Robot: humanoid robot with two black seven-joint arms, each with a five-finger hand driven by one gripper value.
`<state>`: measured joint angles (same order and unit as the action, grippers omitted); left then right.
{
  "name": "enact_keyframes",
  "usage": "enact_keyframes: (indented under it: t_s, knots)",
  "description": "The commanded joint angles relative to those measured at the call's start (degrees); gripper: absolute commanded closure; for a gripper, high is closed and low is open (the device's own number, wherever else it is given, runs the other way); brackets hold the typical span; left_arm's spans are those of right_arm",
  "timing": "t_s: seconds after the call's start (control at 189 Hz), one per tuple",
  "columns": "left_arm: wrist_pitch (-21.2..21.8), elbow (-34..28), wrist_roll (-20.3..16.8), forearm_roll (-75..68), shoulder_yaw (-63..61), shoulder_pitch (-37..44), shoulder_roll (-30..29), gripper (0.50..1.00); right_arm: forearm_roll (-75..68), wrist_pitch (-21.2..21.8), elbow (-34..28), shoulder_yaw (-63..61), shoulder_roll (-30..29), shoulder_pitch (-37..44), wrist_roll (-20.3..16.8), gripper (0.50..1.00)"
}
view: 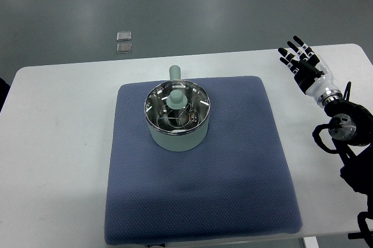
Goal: Open lid and place right of pot
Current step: 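Raise the right hand from its rest pose above the table edge, then swing the right hand over the pot toward the lid knob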
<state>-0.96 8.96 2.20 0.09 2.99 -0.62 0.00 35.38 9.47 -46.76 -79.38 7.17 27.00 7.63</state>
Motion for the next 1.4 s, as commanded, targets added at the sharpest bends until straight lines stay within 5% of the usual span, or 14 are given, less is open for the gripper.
enact_keyframes:
  t_s: [0.0, 0.75, 0.872, 1.173, 1.395]
  knots:
    - [0.0, 0.0, 0.0, 0.0, 0.0, 0.0, 0.0, 0.5, -0.05, 0.02, -0.09, 0.1, 0.3, 0.6, 0.01, 0.574]
    - [0.0, 0.0, 0.0, 0.0, 0.0, 0.0, 0.0, 0.5, -0.4, 4.06, -1.41, 1.95, 2.94, 1.04, 0.71, 0.574]
    - [0.0, 0.0, 0.0, 0.0, 0.0, 0.0, 0.0, 0.5, -0.58, 4.68, -1.49, 4.59, 5.14, 1.48, 3.18, 0.576]
    - [0.0, 0.0, 0.0, 0.0, 0.0, 0.0, 0.0, 0.5, -0.84, 7.58, -4.04, 17.24, 14.54, 6.93, 10.03, 0.587]
    - [0.0, 0.0, 0.0, 0.0, 0.0, 0.0, 0.0, 0.5, -0.75, 12.68, -9.32, 33.24, 26.14, 19.76, 14.25, 0.587]
